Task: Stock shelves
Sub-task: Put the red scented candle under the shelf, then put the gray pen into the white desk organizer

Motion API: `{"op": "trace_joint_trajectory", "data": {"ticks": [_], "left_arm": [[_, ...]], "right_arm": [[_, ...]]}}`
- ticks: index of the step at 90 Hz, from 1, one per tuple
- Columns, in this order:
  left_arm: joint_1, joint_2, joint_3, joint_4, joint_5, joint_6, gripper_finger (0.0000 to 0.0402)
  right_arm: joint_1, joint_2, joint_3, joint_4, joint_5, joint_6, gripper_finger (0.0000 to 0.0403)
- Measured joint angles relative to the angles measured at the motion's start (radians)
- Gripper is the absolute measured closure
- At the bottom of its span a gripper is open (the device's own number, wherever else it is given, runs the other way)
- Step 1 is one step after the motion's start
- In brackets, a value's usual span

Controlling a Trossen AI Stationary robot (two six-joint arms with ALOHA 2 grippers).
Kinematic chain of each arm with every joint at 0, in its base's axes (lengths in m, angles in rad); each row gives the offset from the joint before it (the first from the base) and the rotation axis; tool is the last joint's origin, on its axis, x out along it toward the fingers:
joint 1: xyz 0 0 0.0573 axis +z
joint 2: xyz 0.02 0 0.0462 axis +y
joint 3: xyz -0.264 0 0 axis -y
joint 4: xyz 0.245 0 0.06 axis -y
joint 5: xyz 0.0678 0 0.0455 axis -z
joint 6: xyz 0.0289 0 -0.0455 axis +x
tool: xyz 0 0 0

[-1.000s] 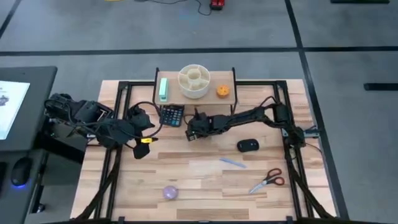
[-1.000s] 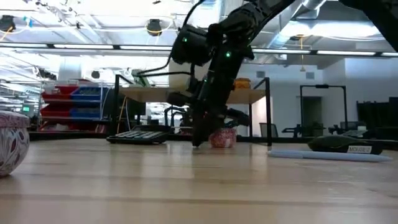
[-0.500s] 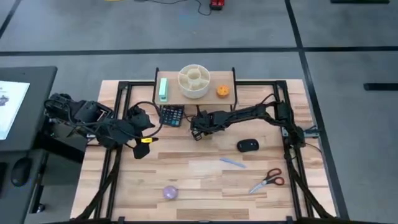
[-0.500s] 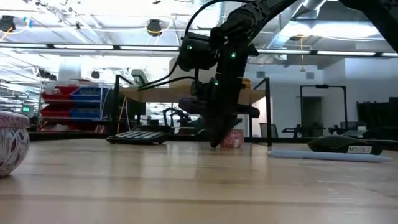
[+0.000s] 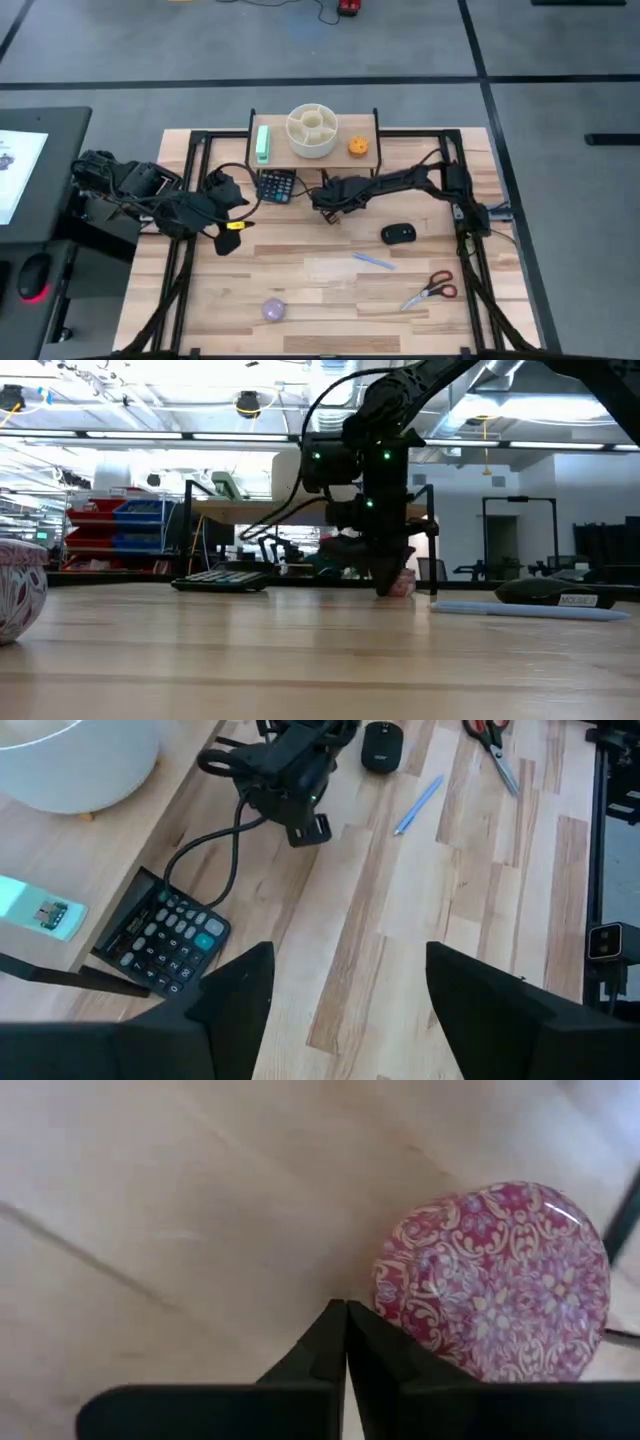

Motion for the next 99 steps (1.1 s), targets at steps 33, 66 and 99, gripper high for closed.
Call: {"op": "trace_joint_trajectory", "data": {"ticks": [33,66,99], "left_arm": [[0.000,0.000,0.000,0.000,0.011,-0.003,0.0164],[0.000,0.000,0.000,-0.001,0.012,-0.003,0.0164],[0.000,0.000,0.000,0.000,0.011,-0.002,0.0164]], "right_arm": [[-0.047,0.002,-0.001,-0.036,0.014,-0.126,0.0402],[0.051,-0.125,-0.005,-0.053,0.058,-0.141,0.0402],[0.281,-0.310,-0.001,-0.105,0.063,-0.104,0.0402]]}}
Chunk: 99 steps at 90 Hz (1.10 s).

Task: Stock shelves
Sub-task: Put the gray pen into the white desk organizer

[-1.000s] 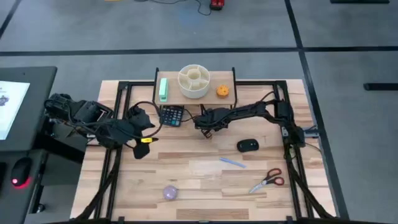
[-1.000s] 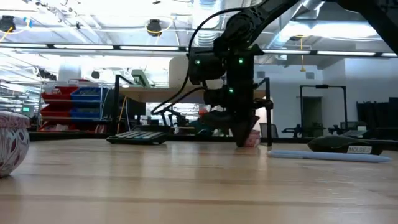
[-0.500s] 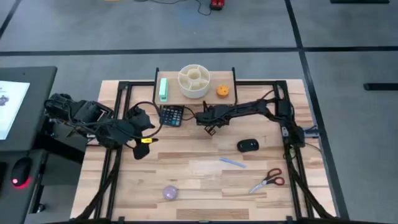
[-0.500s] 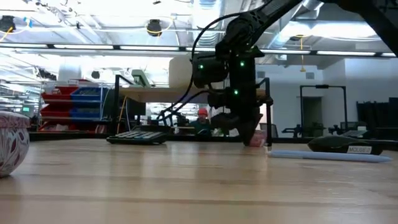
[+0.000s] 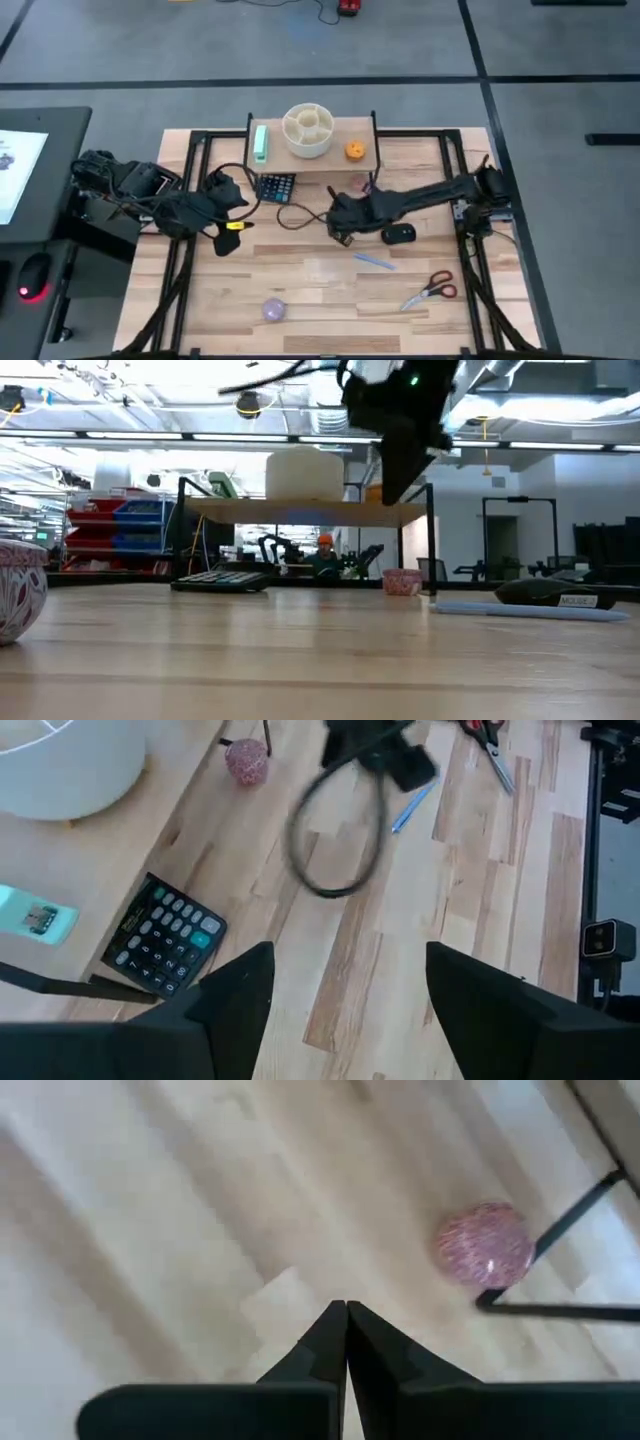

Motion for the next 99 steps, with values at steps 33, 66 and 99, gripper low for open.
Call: {"op": "trace_joint_trajectory", "data": {"ticks": [33,66,99], "left_arm": [[0.000,0.000,0.000,-0.001,0.000,-0.001,0.0164],[0.000,0.000,0.000,-0.002,0.000,0.002,0.0164],[0.000,0.000,0.000,-0.001,0.000,0.010,0.0164]], "right_arm": [[0.178,-0.081,0.000,0.017,-0.271,0.020,0.0336],[0.205,-0.144,-0.316,0.376,-0.477,-0.019,0.0210],[0.184,-0.013,-0.430,0.551,-0.326,-0.037,0.0163]]}}
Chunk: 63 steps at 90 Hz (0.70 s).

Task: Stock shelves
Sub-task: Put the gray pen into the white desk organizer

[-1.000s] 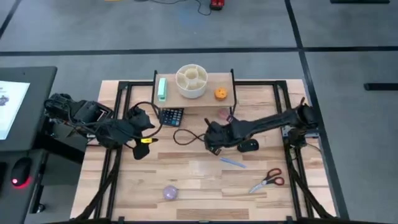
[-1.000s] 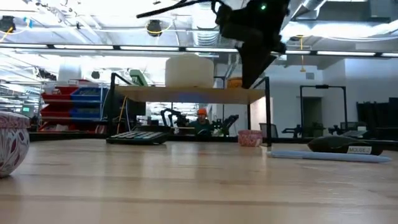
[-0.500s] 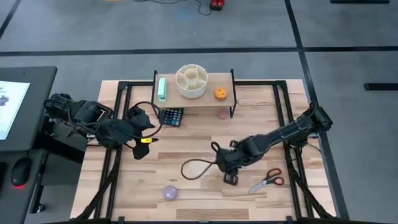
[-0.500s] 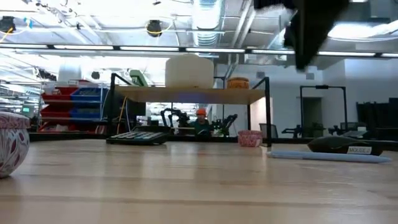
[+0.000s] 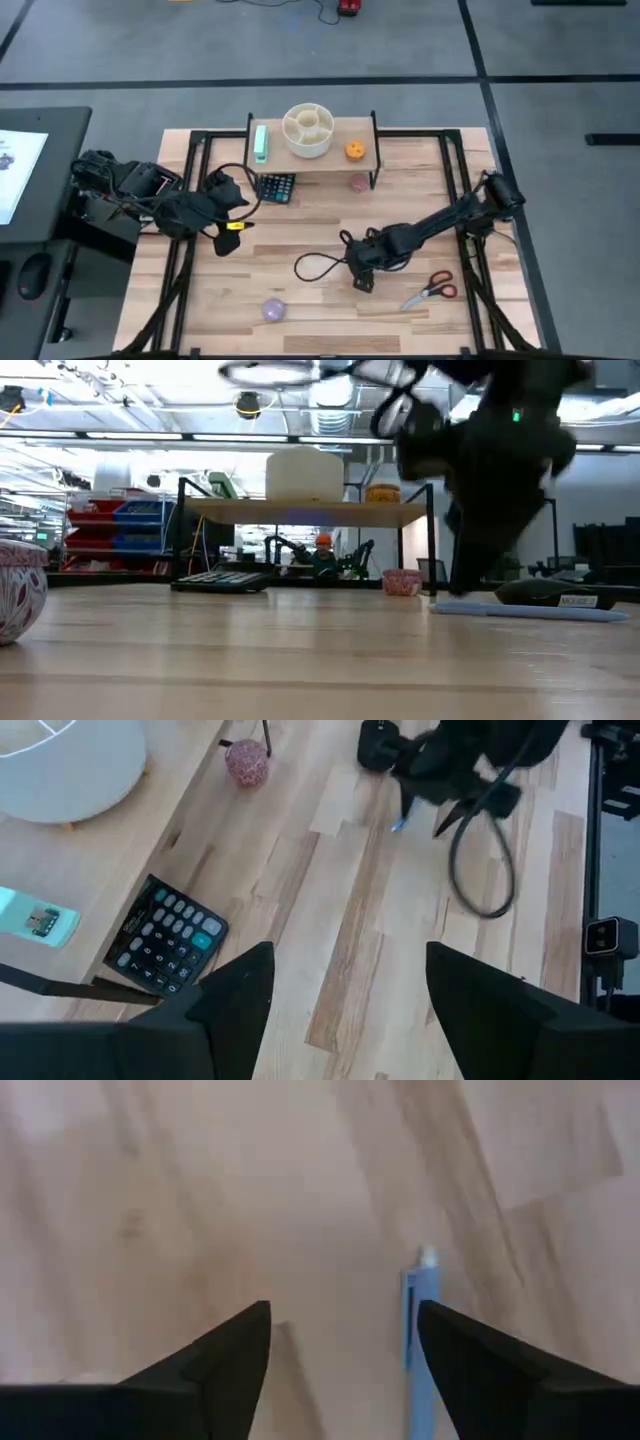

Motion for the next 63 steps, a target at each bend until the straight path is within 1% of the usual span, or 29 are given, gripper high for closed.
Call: {"op": "trace_joint_trajectory", "data": {"ticks": [14,27,44,54,63], "left_arm": [[0.000,0.000,0.000,0.001,0.004,-0.004,0.0164],[0.000,0.000,0.000,0.001,0.008,-0.010,0.0164],[0.000,0.000,0.000,0.001,0.009,-0.015,0.0164],[0.000,0.000,0.000,0.001,0.009,-0.019,0.0164],[0.000,0.000,0.000,0.001,0.009,-0.022,0.0164]], "right_arm": [[-0.009,0.043,0.005,0.004,0.038,0.008,0.0179],[-0.011,0.044,0.003,-0.001,0.041,0.024,0.0201],[-0.011,-0.010,0.001,-0.016,0.030,0.039,0.0223],[-0.011,-0.056,0.006,-0.024,0.032,0.039,0.0225],[-0.011,-0.069,0.005,-0.067,0.045,0.028,0.0224]]}}
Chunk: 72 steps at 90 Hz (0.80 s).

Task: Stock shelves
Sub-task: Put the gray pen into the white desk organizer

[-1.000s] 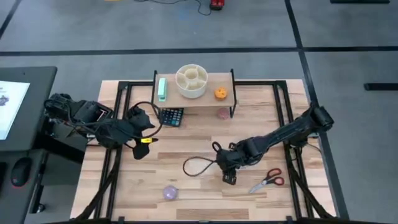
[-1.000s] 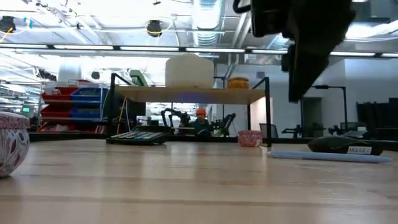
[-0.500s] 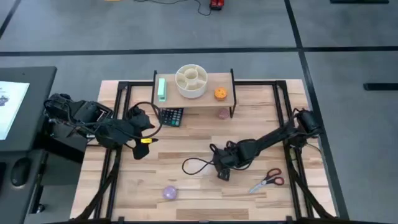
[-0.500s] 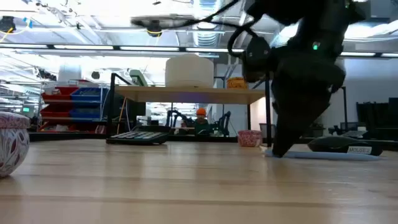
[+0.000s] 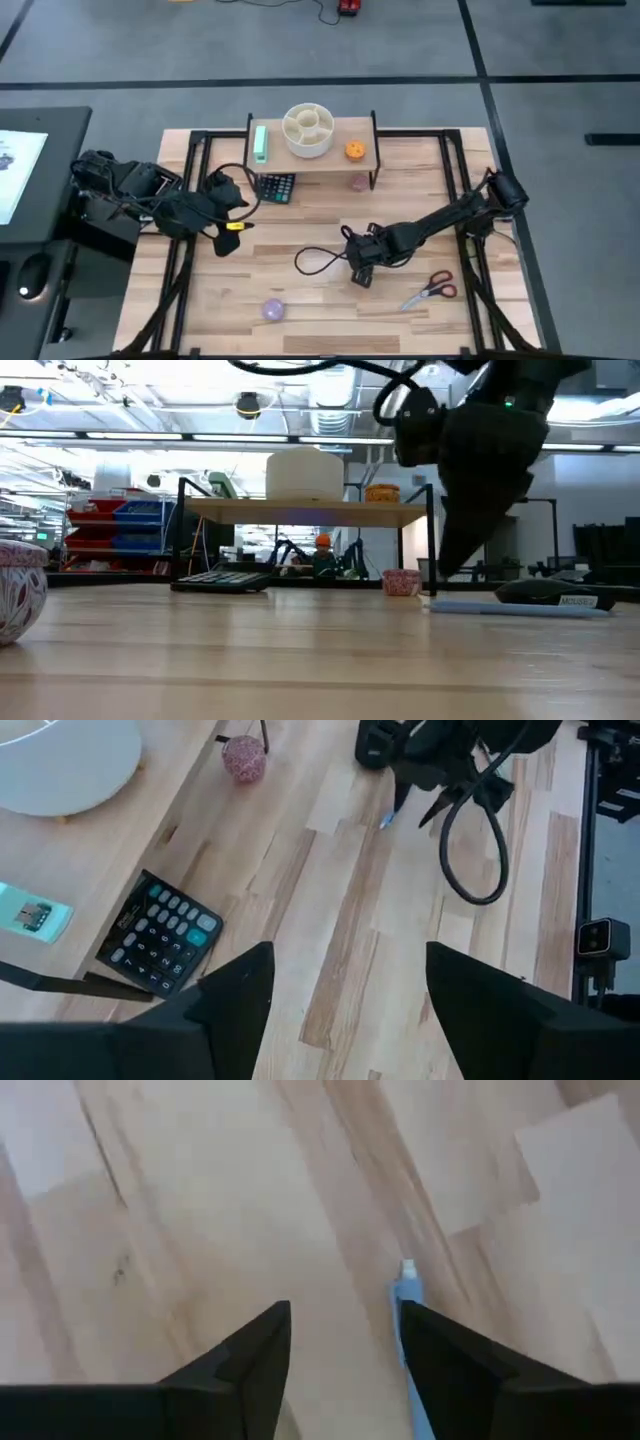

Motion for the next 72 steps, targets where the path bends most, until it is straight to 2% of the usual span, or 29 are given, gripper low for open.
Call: {"op": "trace_joint_trajectory", "data": {"ticks": [12,19,31,43,57,72], "left_arm": [[0.000,0.000,0.000,0.000,0.000,-0.004,0.0164],[0.000,0.000,0.000,0.000,0.000,-0.004,0.0164],[0.000,0.000,0.000,0.000,0.001,-0.005,0.0164],[0.000,0.000,0.000,0.000,0.002,-0.008,0.0164],[0.000,0.000,0.000,0.000,0.002,-0.008,0.0164],[0.000,0.000,0.000,0.000,0.002,-0.015,0.0164]], "right_arm": [[-0.006,-0.001,-0.012,-0.057,0.028,-0.030,0.0224],[-0.021,0.006,-0.035,-0.047,0.008,-0.060,0.0226],[-0.058,0.006,-0.096,0.095,-0.097,-0.130,0.0232],[-0.096,0.002,-0.136,0.115,-0.116,-0.148,0.0242],[-0.118,-0.005,-0.210,0.228,-0.152,-0.151,0.0261],[-0.098,-0.006,-0.291,0.377,-0.138,-0.145,0.0294]]}}
